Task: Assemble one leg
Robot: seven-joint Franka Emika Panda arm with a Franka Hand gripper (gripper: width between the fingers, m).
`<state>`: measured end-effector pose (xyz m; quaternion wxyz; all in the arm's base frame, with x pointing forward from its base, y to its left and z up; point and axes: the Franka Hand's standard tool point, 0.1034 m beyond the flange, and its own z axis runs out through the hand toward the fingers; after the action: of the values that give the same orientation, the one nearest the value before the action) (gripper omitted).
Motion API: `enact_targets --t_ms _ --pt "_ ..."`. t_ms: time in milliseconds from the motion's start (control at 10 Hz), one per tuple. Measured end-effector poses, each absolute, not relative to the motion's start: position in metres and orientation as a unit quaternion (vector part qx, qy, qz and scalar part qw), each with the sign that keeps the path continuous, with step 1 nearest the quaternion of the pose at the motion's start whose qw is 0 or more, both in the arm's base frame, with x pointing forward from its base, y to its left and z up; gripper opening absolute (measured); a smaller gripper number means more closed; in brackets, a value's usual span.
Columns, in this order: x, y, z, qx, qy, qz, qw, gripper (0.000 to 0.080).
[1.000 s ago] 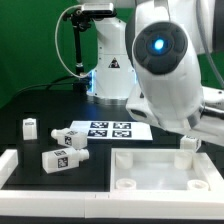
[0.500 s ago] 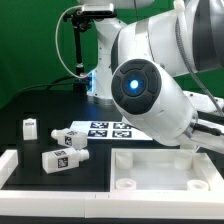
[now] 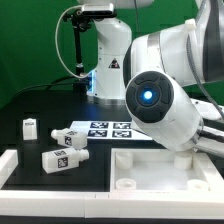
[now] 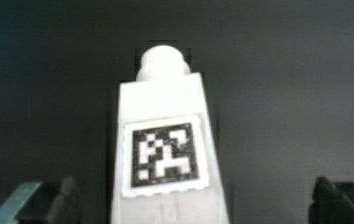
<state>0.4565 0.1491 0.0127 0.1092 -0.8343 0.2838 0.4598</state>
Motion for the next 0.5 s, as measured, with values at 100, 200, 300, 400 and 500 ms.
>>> enact_targets --t_ms 100,200,300,400,500 --pt "0.4572 0.1481 0.0122 -0.834 0.285 0.459 0.11 0.0649" --pt "0.4568 0.1482 0.0119 -0.834 0.285 0.459 0.11 0.0521" --pt "0.4568 0.1481 0.0119 -0.834 0.285 0.459 0.11 0.0521" --pt "0.4568 0.148 0.0119 -0.834 0.285 0.459 0.11 0.0386" --pt "0.4581 0.1454 0.0154 -0.834 0.28 0.461 0.113 0.0386"
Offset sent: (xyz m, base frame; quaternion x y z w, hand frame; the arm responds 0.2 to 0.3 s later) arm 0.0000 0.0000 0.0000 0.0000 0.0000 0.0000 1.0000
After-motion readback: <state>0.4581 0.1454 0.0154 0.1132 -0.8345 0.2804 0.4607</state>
